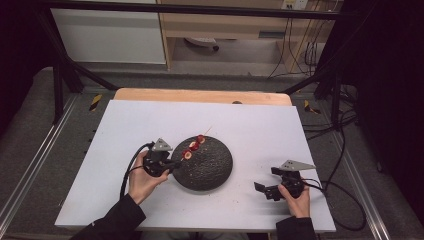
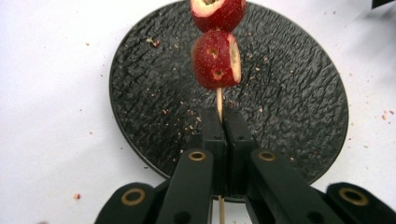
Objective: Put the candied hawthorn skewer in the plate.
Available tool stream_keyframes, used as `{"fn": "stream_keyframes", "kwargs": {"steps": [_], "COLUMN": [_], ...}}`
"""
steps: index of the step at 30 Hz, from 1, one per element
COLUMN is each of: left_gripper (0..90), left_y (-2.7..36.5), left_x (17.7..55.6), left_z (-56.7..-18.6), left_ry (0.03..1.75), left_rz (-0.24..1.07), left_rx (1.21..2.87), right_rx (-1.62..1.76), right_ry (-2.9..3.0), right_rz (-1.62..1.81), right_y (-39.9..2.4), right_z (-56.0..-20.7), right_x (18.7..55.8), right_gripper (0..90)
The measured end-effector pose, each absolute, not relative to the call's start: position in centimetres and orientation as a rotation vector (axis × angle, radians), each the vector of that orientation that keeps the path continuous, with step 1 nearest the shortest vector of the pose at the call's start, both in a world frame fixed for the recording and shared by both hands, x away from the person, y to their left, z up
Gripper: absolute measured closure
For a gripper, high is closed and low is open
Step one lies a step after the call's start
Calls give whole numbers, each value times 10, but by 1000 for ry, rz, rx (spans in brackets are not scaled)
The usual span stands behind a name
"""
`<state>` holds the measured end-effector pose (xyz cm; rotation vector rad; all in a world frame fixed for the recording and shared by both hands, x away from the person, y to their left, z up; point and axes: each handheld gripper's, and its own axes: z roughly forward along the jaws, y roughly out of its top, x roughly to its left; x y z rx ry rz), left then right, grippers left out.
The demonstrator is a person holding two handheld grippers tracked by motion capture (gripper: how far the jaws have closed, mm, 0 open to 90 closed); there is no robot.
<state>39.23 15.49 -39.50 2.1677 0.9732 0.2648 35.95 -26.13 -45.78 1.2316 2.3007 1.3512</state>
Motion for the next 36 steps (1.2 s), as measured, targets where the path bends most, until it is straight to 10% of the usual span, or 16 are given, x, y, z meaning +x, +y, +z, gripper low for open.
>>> {"fn": "stream_keyframes", "kwargs": {"steps": [36], "left_gripper": [879], "left_y": [120], "left_x": [401], "left_z": [-422], "left_ry": [972], "left_rz": [285], "left_rx": [2384], "right_rx": [1238], "right_ry": [2300], "right_rz": [1345], "right_y": [-269], "right_z": [-459], "right_x": [354], "right_gripper": [5]}}
